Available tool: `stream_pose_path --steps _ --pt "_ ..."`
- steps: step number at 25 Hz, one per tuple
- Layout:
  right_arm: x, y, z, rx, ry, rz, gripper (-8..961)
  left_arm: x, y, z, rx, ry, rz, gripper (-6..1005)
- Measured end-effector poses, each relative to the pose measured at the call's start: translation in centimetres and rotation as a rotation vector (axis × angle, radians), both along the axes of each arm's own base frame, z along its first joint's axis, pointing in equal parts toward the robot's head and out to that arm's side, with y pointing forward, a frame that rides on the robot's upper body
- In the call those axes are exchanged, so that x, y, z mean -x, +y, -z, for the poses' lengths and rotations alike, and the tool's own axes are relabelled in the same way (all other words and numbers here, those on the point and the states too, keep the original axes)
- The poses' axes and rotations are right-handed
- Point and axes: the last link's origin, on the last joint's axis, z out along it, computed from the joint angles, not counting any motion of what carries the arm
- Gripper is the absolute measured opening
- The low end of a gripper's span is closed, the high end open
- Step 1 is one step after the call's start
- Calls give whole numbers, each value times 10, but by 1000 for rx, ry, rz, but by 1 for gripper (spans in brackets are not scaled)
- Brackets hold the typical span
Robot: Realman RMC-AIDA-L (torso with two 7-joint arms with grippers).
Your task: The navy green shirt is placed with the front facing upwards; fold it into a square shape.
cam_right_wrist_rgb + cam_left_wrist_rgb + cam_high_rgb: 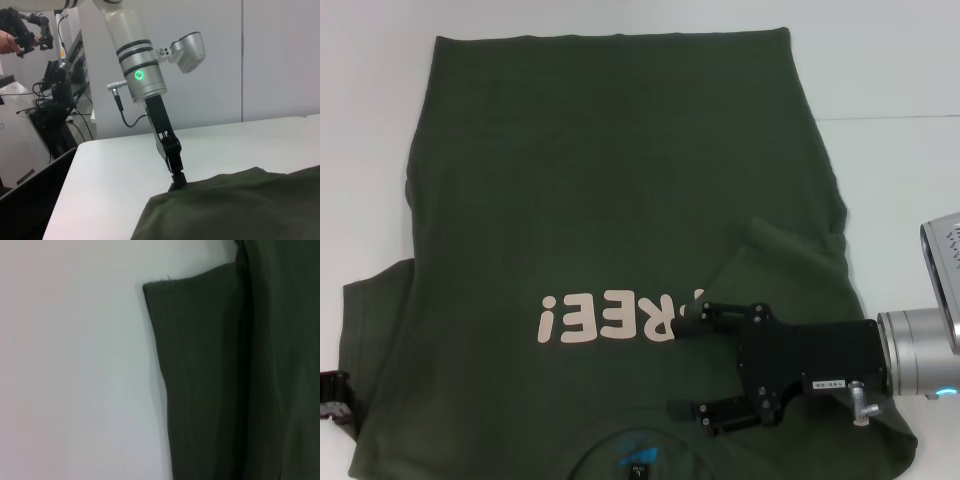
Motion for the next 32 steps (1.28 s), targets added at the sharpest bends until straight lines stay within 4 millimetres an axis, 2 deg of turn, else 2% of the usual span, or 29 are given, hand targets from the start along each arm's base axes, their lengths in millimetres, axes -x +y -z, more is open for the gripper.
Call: stream_pose_path --steps 20,32 --pt "1 2 0 -8 -5 -7 927 3 -3 1 13 0 0 49" --pt "1 2 0 -9 -6 -8 927 6 -5 2 16 -10 -17 160"
